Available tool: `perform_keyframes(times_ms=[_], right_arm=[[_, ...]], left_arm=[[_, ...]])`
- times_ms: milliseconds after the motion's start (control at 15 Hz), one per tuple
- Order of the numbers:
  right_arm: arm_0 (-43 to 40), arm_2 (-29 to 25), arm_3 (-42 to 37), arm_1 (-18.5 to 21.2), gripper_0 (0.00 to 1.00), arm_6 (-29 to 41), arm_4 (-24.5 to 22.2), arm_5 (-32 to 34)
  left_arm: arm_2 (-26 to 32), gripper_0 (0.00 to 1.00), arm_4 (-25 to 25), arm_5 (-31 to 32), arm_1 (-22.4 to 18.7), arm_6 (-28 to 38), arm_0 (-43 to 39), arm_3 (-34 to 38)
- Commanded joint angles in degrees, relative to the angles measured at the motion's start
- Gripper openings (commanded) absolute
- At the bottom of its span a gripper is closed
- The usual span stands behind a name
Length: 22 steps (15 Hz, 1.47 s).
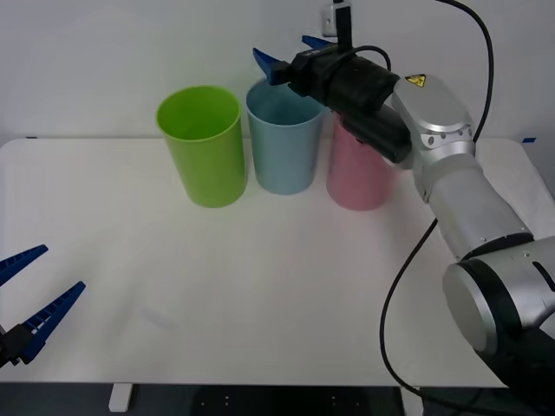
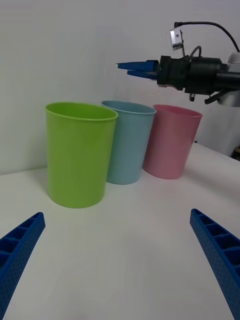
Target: Grasp the object on the table and drop it into the matching bin: aluminum can to the light blue bin, PET bottle to the pink bin.
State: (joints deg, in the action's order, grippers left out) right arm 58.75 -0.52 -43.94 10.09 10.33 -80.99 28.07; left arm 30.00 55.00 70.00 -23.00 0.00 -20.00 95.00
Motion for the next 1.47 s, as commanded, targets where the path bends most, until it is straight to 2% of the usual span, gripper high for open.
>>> perform_keyframes(times_ms=[67,200,333,733,1000,1200,1467], right_arm=[[-2.85,3.94,-3.70,3.27,1.00,-0.23,4.70,0.49],[-6.45,8.60,-8.97,6.96,1.00,-0.31,10.15,-0.12],[-10.23,10.71,-14.77,9.95,1.00,-0.14,12.87,-0.12],[-24.21,10.89,-32.00,17.77,1.00,-0.31,16.57,0.40],[-34.84,10.18,-42.63,25.07,1.00,-1.46,22.02,0.67],[-42.84,7.90,-48.78,28.67,1.00,-3.30,23.95,1.72],[-51.36,2.10,-50.89,29.29,1.00,-10.60,25.00,9.11]], left_arm=[[0.00,1.00,0.00,0.00,0.00,0.00,0.00,0.00],[0.00,1.00,0.00,0.00,0.00,0.00,0.00,0.00],[0.00,1.00,0.00,0.00,0.00,0.00,0.00,0.00],[0.00,1.00,0.00,0.00,0.00,0.00,0.00,0.00],[0.00,1.00,0.00,0.00,0.00,0.00,0.00,0.00],[0.00,1.00,0.00,0.00,0.00,0.00,0.00,0.00],[0.00,1.00,0.00,0.00,0.00,0.00,0.00,0.00]])
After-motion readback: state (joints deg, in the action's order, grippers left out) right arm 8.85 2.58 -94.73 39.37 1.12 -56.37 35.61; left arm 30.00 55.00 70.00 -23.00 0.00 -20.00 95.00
